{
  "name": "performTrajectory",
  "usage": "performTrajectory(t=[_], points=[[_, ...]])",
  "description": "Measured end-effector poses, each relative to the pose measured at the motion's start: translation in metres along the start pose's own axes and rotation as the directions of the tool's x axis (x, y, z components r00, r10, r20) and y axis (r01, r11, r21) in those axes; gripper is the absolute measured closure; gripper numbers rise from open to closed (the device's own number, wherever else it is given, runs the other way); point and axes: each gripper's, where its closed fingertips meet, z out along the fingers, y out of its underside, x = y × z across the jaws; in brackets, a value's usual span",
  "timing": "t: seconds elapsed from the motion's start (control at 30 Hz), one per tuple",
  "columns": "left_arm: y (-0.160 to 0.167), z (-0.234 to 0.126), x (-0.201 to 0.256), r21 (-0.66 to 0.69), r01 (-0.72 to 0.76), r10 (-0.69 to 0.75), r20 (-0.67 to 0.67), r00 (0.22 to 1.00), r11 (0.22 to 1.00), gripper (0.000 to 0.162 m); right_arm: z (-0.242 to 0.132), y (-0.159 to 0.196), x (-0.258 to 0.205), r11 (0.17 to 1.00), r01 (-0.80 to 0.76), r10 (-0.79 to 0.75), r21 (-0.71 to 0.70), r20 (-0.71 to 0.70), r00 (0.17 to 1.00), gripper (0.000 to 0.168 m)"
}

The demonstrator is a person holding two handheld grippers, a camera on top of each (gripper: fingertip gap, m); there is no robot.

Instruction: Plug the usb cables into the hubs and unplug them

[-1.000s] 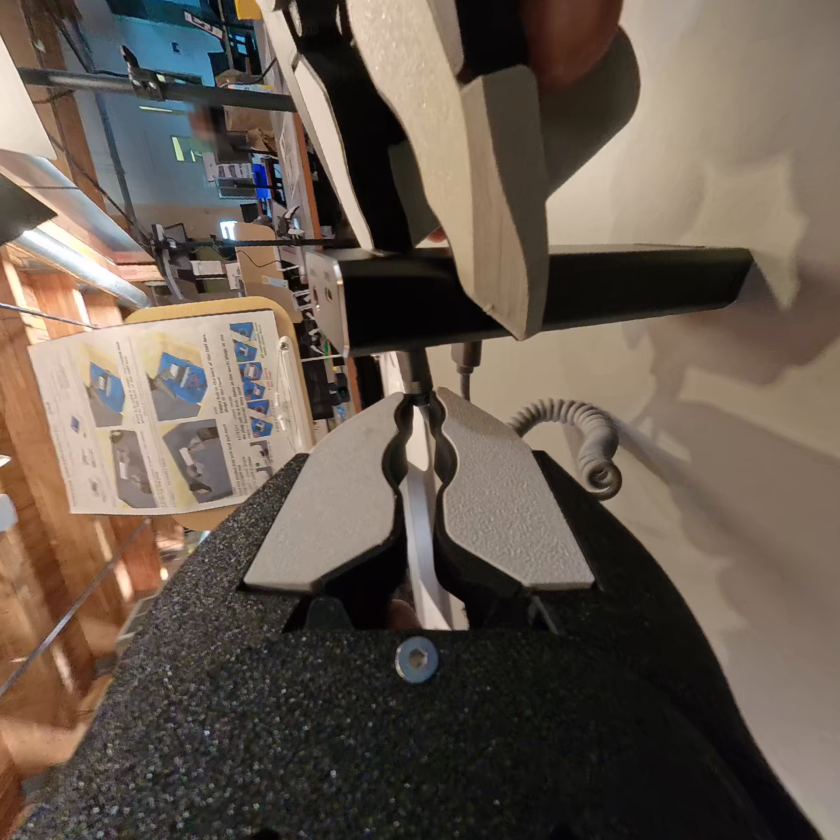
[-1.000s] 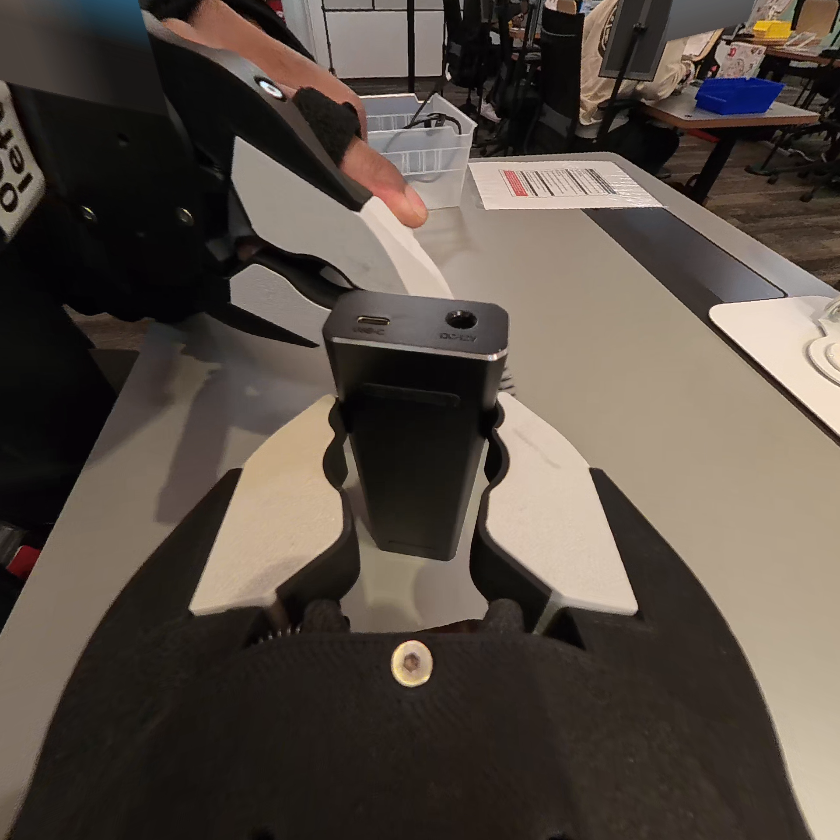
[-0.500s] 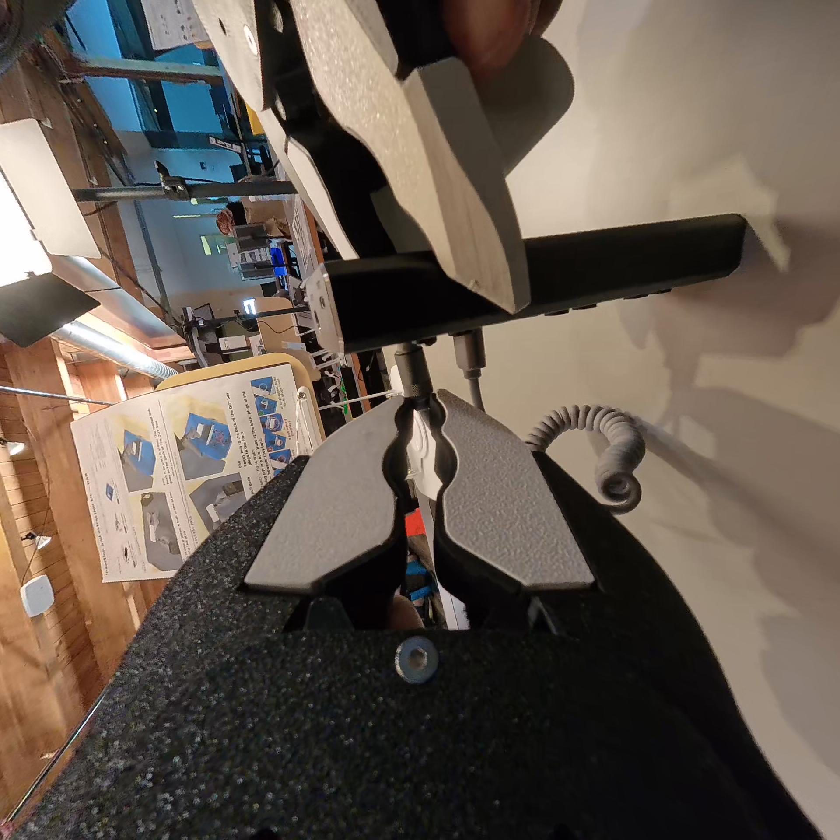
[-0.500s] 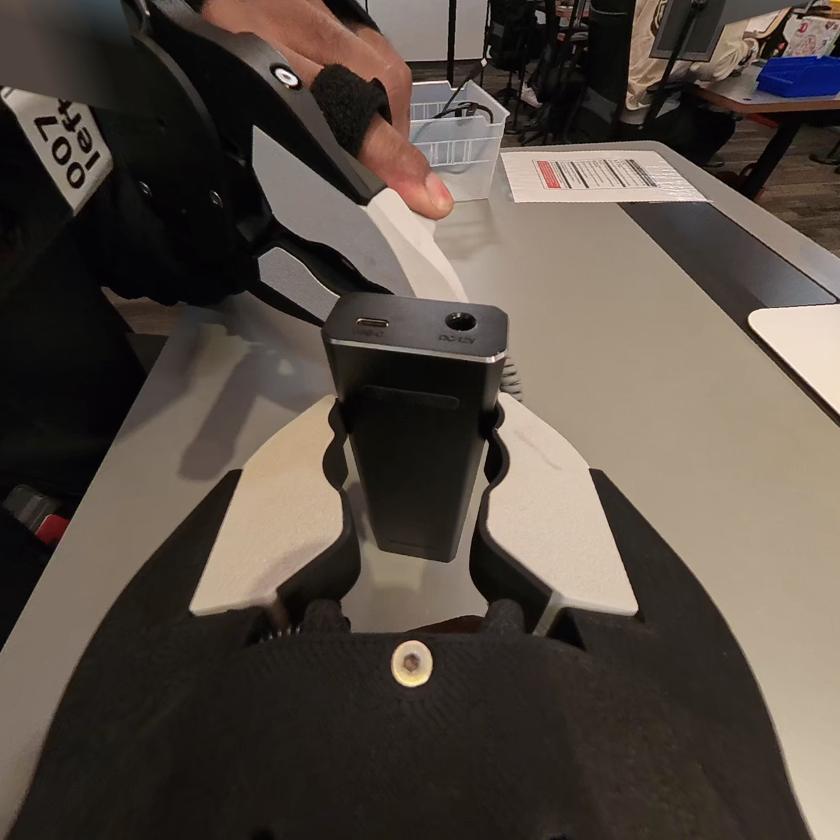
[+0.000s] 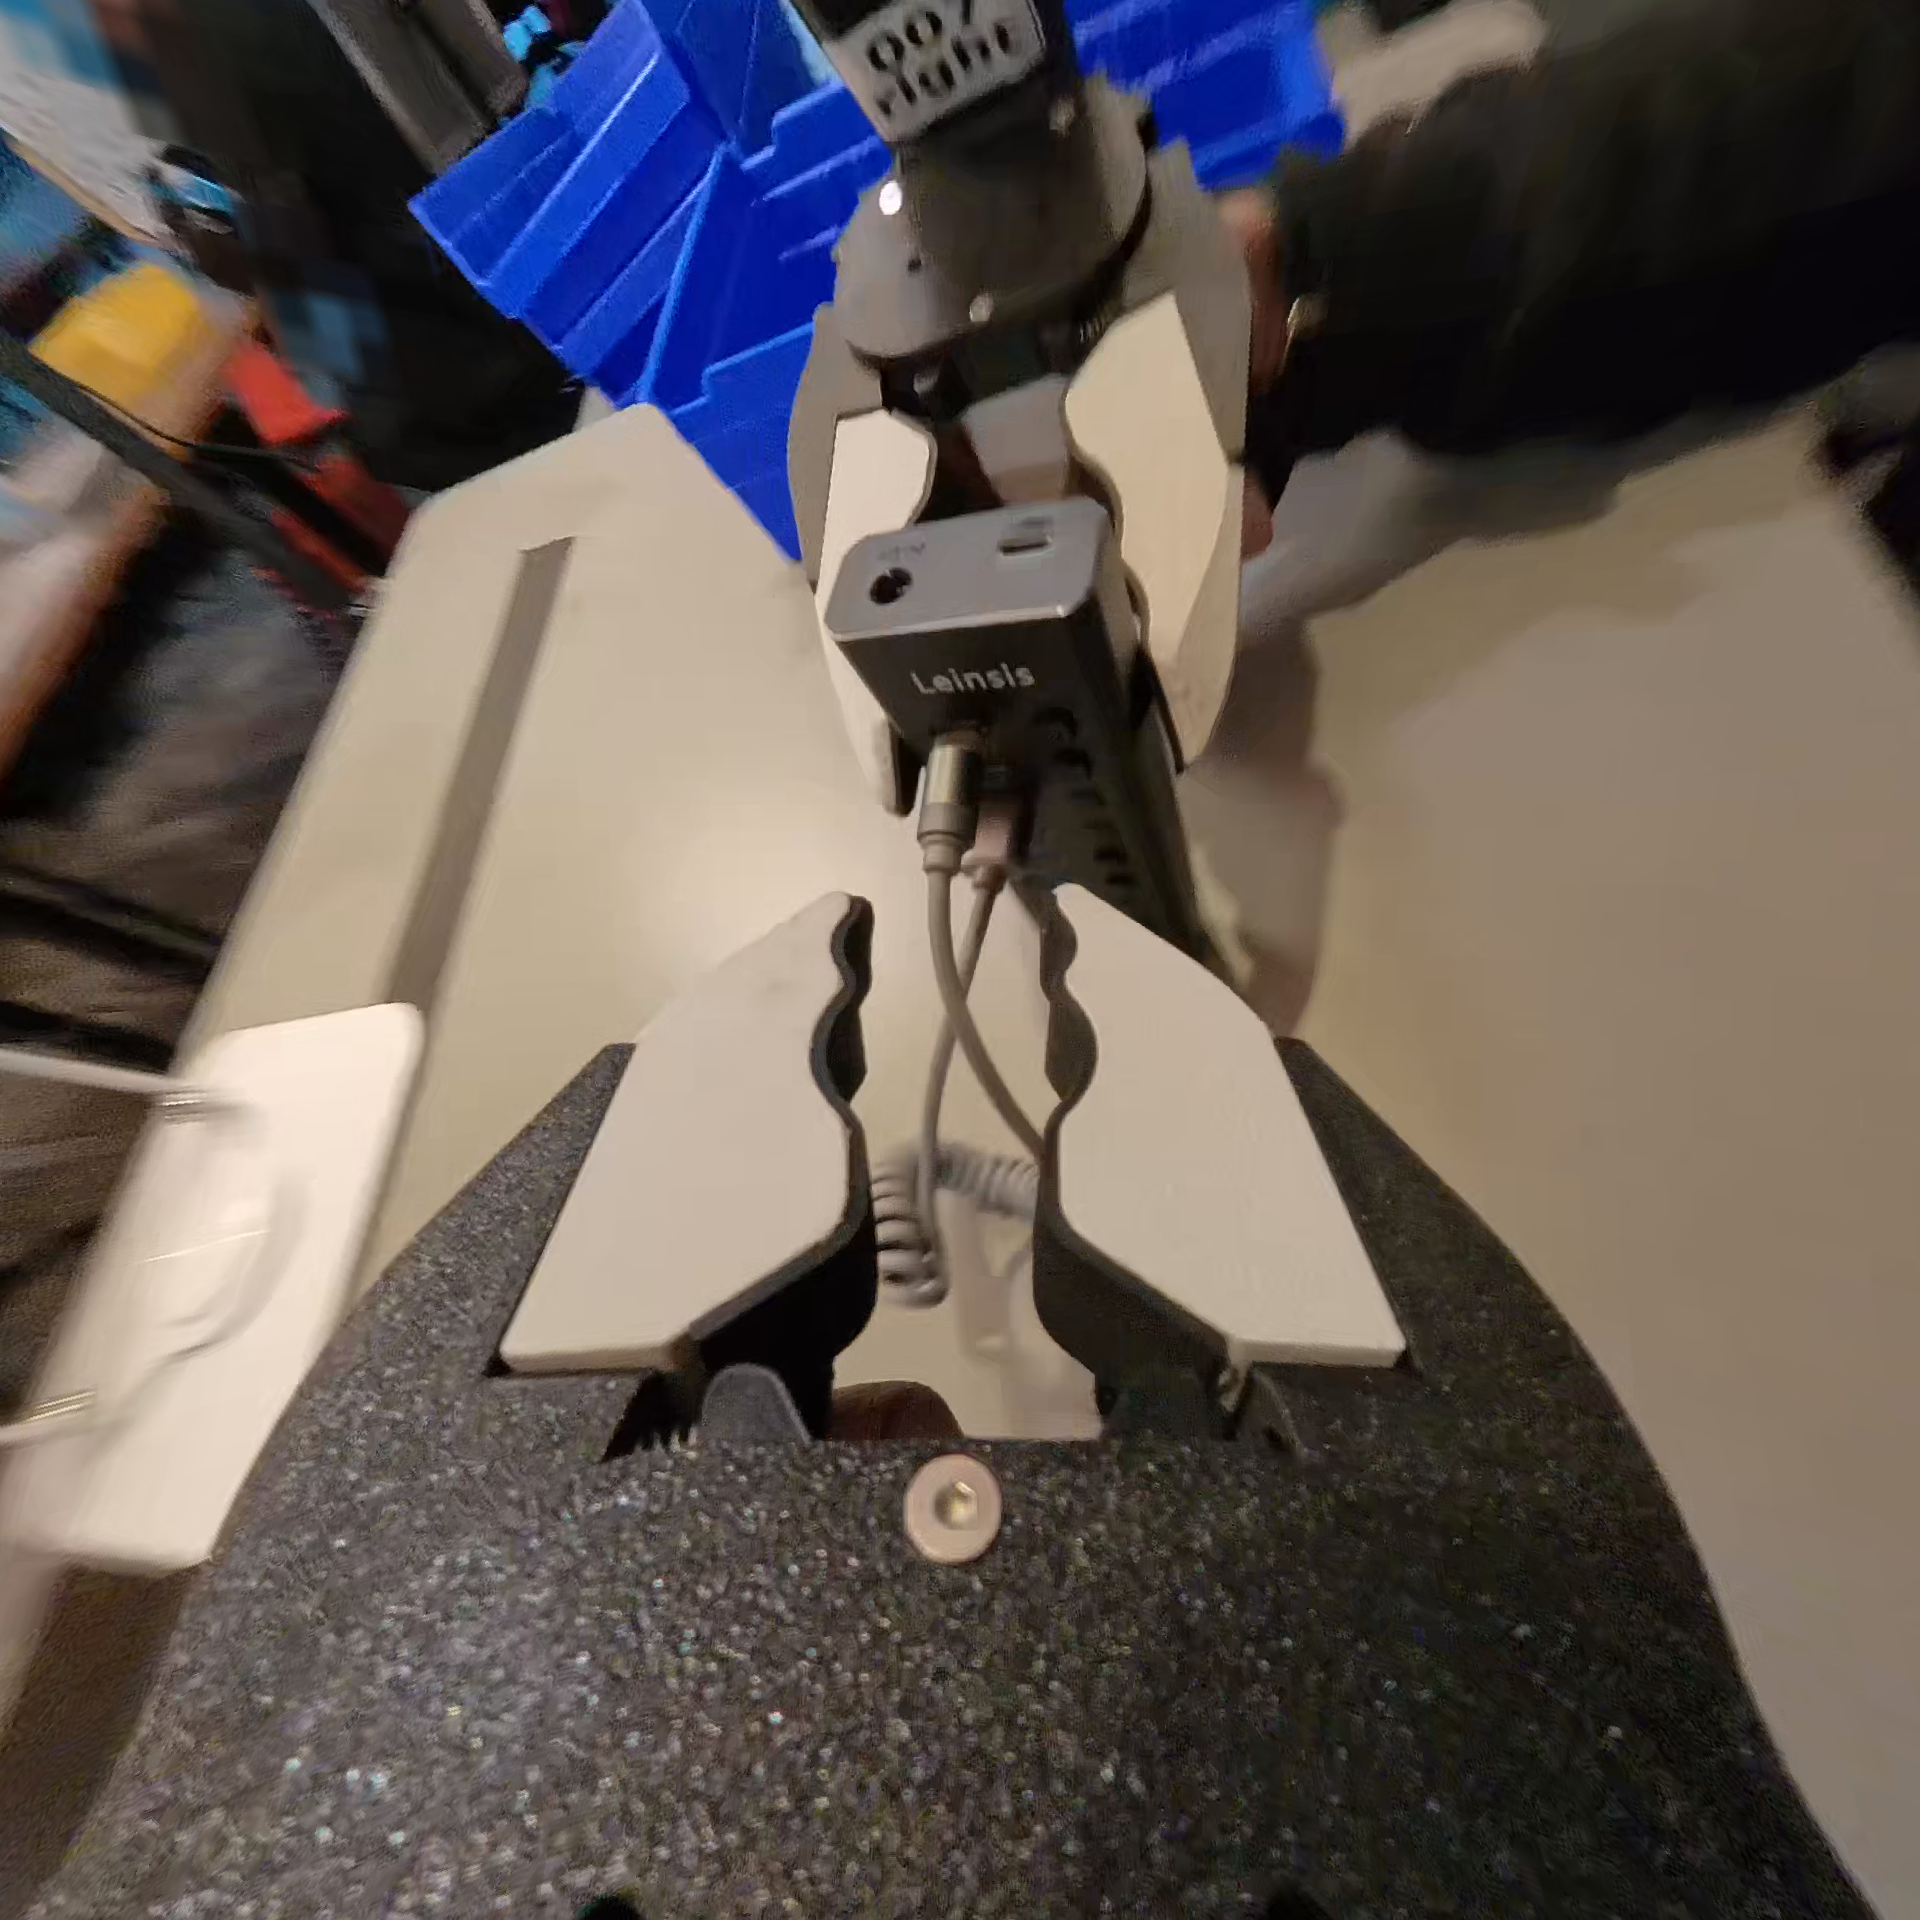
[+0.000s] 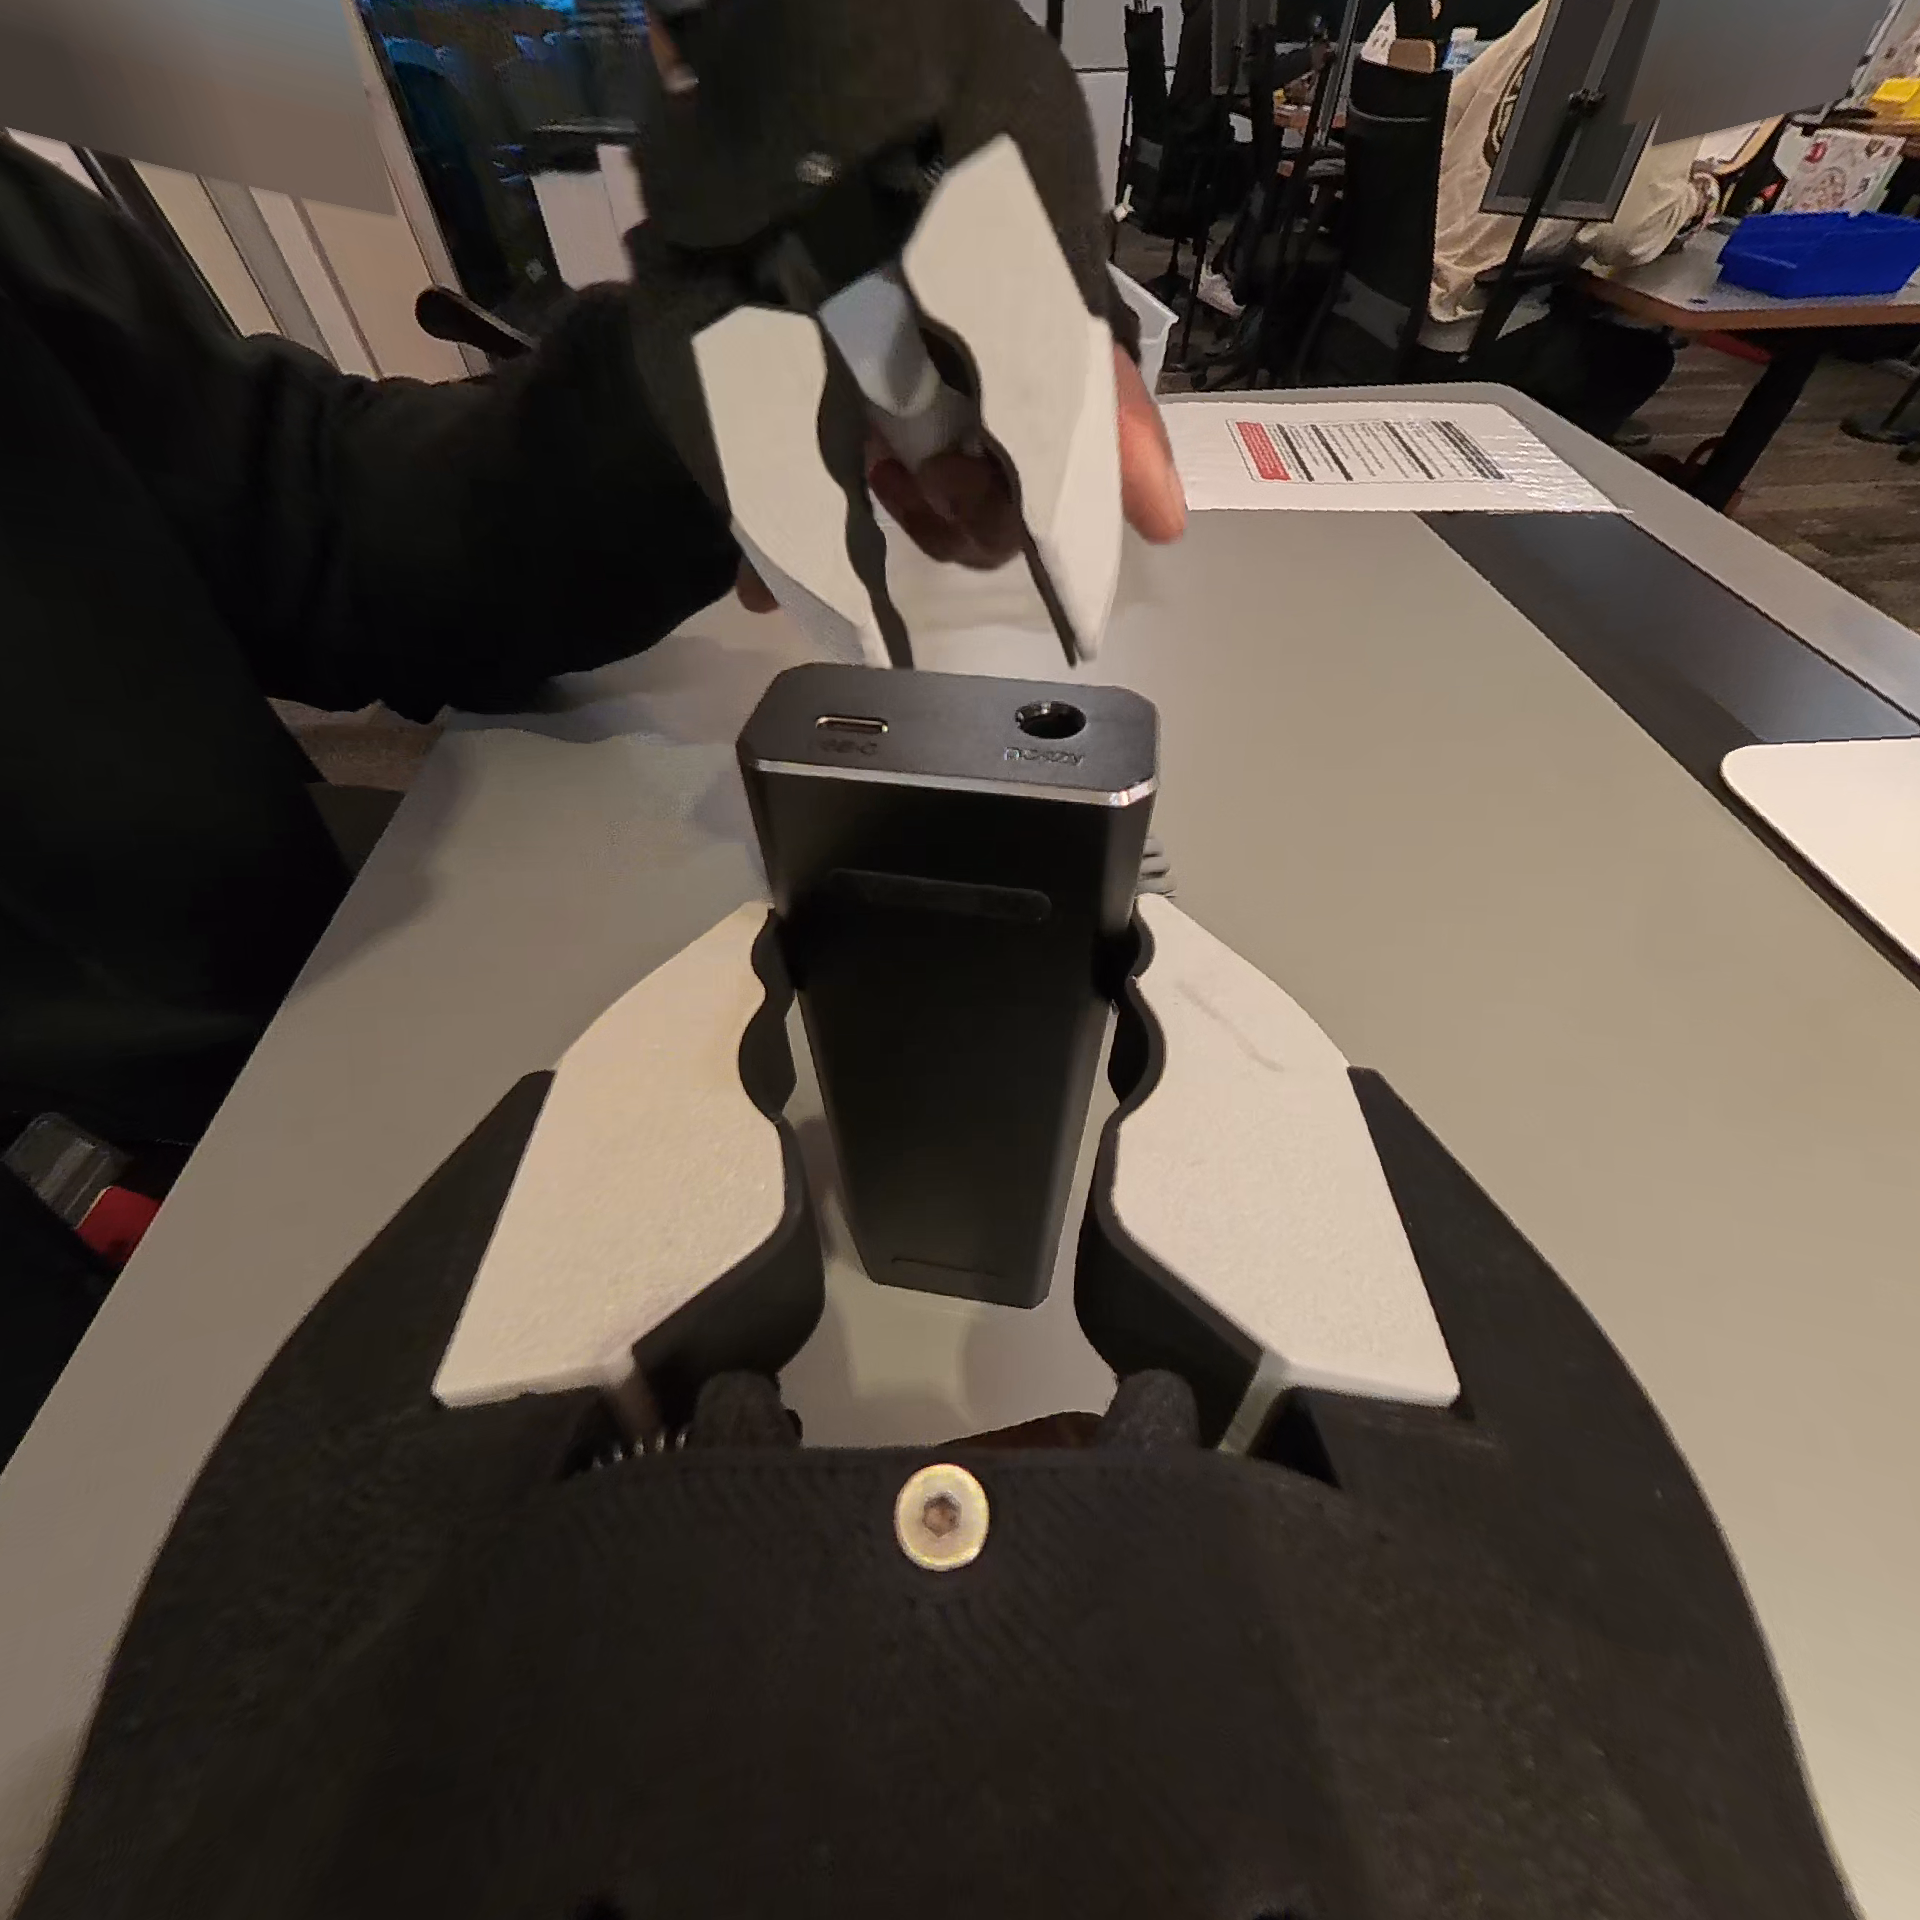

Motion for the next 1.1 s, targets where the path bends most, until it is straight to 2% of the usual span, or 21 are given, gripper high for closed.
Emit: performTrajectory(t=[0.03,0.1,0.17,0.23,0.3,0.43,0.57,0.8,1.1], points=[[-0.001,0.002,0.001,0.046,0.069,-0.066,-0.053,0.996,0.997,0.131,0.001,-0.001,-0.001,1.000,-0.003,0.003,0.007,0.010,1.000,0.109],[0.000,0.009,0.002,0.098,0.184,-0.171,-0.133,0.976,0.978,0.133,0.003,-0.002,-0.001,1.000,-0.004,0.004,0.014,0.022,1.000,0.109],[0.005,0.014,0.005,0.120,0.254,-0.229,-0.192,0.954,0.960,0.145,0.006,-0.002,-0.001,1.000,-0.004,0.004,0.014,0.014,1.000,0.110],[0.002,0.016,0.004,0.177,0.296,-0.259,-0.204,0.944,0.939,0.152,0.007,-0.003,-0.002,1.000,-0.004,0.003,0.017,0.014,1.000,0.110],[0.000,0.017,0.002,0.198,0.321,-0.282,-0.200,0.938,0.926,0.152,0.006,-0.003,-0.001,1.000,-0.010,0.010,0.020,0.009,1.000,0.110],[0.000,0.018,0.002,0.179,0.331,-0.301,-0.175,0.937,0.927,0.152,0.005,-0.003,-0.001,1.000,-0.002,0.002,0.018,-0.013,1.000,0.110],[0.003,0.016,-0.004,0.162,0.346,-0.334,-0.098,0.937,0.924,0.153,-0.008,-0.009,0.011,0.998,0.023,-0.014,0.053,-0.157,0.988,0.113],[-0.006,0.021,0.001,0.145,0.289,-0.285,-0.053,0.957,0.946,0.153,-0.004,-0.011,0.006,0.998,-0.010,0.018,0.070,-0.112,0.994,0.109],[-0.014,0.016,0.005,0.172,0.302,-0.288,-0.102,0.952,0.938,0.154,-0.001,-0.013,-0.002,0.999,0.024,-0.022,0.036,-0.055,0.998,0.110]])
